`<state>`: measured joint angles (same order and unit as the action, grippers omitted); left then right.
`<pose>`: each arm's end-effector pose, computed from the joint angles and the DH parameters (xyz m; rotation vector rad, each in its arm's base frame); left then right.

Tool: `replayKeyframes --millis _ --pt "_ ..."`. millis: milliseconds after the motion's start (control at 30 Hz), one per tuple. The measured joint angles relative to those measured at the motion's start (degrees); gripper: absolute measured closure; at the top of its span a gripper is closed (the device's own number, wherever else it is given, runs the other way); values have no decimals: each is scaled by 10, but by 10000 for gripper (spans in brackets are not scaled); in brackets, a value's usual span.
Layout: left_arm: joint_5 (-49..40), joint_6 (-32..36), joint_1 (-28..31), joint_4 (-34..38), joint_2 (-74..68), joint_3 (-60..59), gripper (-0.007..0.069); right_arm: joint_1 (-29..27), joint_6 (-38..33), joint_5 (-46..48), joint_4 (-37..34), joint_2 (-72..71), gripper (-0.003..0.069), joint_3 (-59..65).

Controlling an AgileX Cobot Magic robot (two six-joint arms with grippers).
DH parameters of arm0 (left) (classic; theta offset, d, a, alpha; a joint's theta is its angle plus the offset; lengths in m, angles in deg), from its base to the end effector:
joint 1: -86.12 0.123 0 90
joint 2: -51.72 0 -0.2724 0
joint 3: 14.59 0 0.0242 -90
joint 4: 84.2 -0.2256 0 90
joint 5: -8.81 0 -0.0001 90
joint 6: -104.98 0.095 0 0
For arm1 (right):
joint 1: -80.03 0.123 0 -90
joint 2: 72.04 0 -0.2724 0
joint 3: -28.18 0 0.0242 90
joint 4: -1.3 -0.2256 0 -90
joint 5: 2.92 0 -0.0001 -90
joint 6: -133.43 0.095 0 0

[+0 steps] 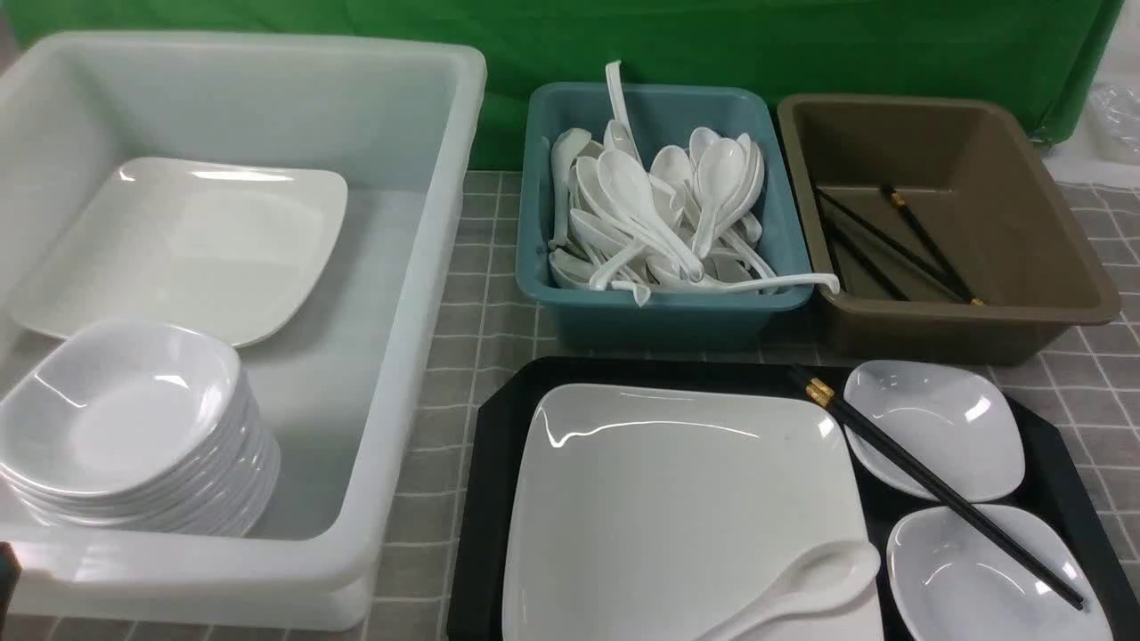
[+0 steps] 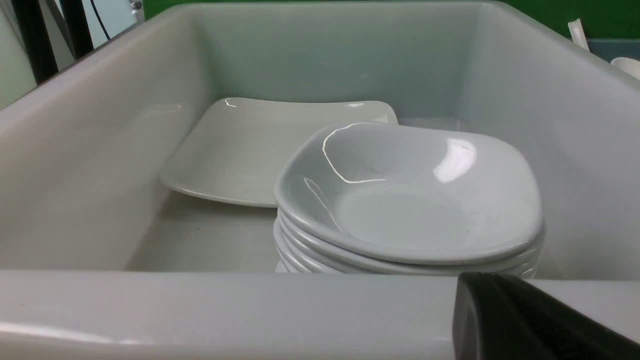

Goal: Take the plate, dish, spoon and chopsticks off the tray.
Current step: Use the right arm to grab a pair of chopsticks from the plate

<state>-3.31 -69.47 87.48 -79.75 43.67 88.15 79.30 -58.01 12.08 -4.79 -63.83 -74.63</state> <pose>0.0474 -0.0004 0.1914 0.0098 1.6998 0.0195 0.0468 0.0020 0.1870 -0.0938 1.7486 -0.0561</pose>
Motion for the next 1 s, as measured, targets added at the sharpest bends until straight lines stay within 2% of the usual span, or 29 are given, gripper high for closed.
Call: replayKeyframes --millis 267,500,667,767,867,900,1000 --pt "6 -2 0 3 0 0 620 0 0 0 0 0 419 0" --pt "137 -120 0 175 0 0 620 0 1 0 0 0 419 0" --pt "208 -197 0 222 0 0 620 0 1 0 0 0 419 0" --pt "188 -213 0 216 0 17 620 0 1 0 0 0 419 0" --pt "82 -188 0 151 -23 101 620 0 1 0 0 0 419 0" --pt "76 -177 0 144 -27 107 620 0 1 0 0 0 419 0" --pt "-44 -35 0 131 -116 213 620 0 1 0 0 0 419 0"
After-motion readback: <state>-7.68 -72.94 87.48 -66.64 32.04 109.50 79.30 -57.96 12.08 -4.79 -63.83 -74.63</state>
